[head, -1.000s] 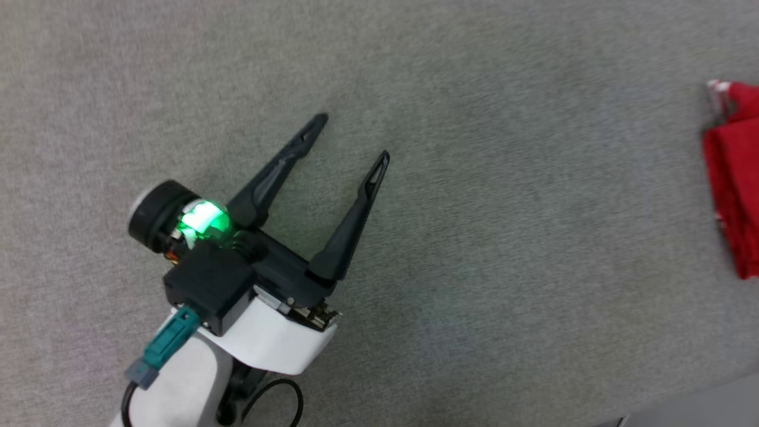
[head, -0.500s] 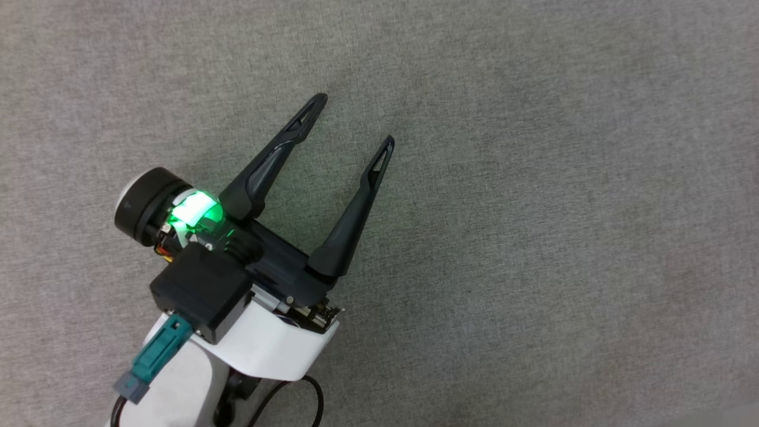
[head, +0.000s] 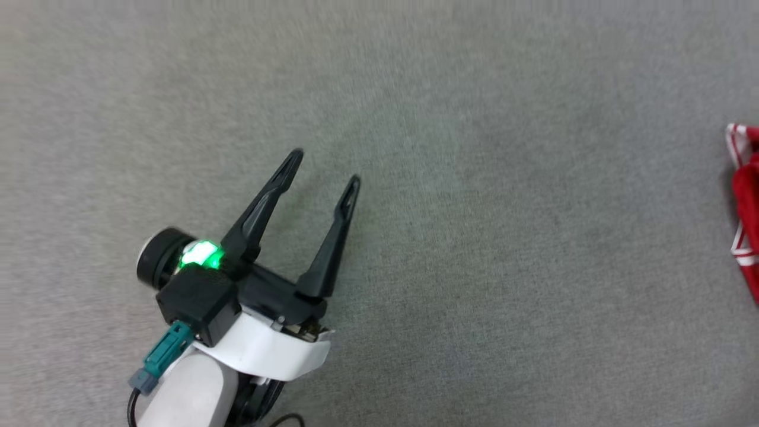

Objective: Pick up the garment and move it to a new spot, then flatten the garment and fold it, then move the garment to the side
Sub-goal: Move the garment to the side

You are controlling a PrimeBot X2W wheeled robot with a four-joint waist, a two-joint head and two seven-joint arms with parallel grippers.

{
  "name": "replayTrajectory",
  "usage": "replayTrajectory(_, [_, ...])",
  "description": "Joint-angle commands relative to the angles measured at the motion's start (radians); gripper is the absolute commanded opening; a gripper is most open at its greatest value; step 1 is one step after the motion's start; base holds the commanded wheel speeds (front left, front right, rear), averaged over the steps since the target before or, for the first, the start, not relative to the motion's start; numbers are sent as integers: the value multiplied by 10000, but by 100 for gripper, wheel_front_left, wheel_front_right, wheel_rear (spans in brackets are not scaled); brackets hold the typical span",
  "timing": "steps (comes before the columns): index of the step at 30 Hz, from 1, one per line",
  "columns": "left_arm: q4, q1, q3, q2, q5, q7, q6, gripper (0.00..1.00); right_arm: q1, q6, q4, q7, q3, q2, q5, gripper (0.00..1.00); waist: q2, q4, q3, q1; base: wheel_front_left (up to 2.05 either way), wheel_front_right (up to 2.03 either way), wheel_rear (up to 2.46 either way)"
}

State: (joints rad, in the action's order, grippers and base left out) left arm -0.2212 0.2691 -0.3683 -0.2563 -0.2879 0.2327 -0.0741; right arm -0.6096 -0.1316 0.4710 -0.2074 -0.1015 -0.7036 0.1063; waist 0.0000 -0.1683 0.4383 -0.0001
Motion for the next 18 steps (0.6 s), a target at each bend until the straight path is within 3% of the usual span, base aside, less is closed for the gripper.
replayTrajectory(1, [74,-157,67,1,-23,61,60,100,179,19,-186,-1,-27,160,-104,100,0,243,-709,1,0,0,0])
replayTrajectory(7, [688,-946,552,-23,-328,265,246,100,1030,18,-2436,1,-324,1359,-1061,100,0,665,-1885,1,0,0,0])
replayTrajectory(13, [1247,-1772,1098,13,-552,310,552,100,2252,16,-4522,375,-455,3147,-1763,100,0,1051,-2799,1,0,0,0])
replayTrajectory(18, [1629,-2288,1431,125,-640,333,717,100,3417,16,-5509,1130,-498,4664,-1985,100,0,1360,-3255,1,0,0,0])
